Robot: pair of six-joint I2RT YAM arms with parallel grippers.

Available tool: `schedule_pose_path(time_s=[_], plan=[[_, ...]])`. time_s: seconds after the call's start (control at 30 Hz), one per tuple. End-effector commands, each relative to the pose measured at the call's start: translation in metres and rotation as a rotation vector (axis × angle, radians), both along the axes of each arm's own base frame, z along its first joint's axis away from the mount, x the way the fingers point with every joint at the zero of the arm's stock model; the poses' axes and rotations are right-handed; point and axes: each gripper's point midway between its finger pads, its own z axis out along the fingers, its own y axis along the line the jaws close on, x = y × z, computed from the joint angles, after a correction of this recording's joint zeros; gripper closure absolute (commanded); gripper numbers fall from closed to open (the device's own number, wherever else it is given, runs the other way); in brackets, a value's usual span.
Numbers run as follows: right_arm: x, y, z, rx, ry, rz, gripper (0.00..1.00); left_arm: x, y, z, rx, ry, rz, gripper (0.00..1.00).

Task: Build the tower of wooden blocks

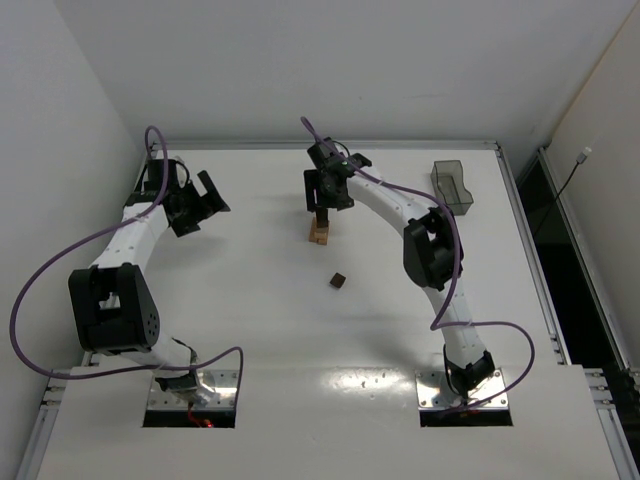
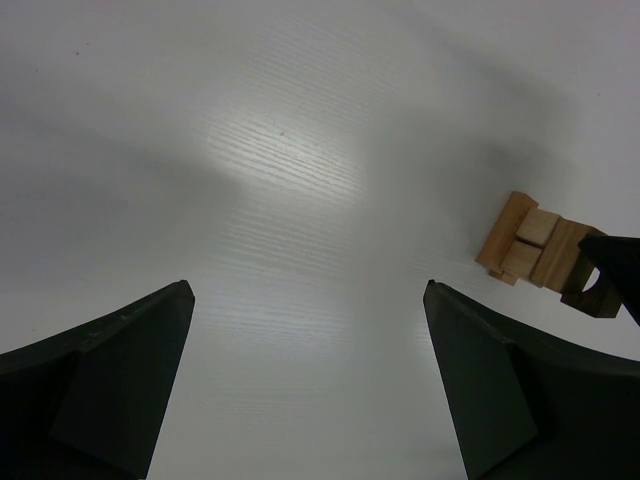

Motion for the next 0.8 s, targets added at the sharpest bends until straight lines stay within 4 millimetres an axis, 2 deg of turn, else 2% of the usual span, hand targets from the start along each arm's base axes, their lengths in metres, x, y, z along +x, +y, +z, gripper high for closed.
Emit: schedule_pose_path(time_s=[0.0,0.23,0.37,0.77], plan=[[0.0119,0.0072,0.0111,0.02,-0.049,-0.029,0.35,0.0114,-0.0008,0.0167,0.0,-0.053,-0.008,0.0],[0.0136,0.0083,0.0144,0.025,-0.056,-0.029,0.39,0.0114,-0.0008,0.0167,0.0,-0.053,-0.008,0.0],[0.0133,0.0081,0.0094,0.02,-0.049,-0.029,0.4,0.0114,-0.0008,0.0167,0.0,-0.053,-0.008,0.0],[0.0178,0.0048,0.0128,0.025,-0.057,-0.038,0.39,0.0114,-0.0008,0.0167,0.0,-0.053,-0.008,0.0]])
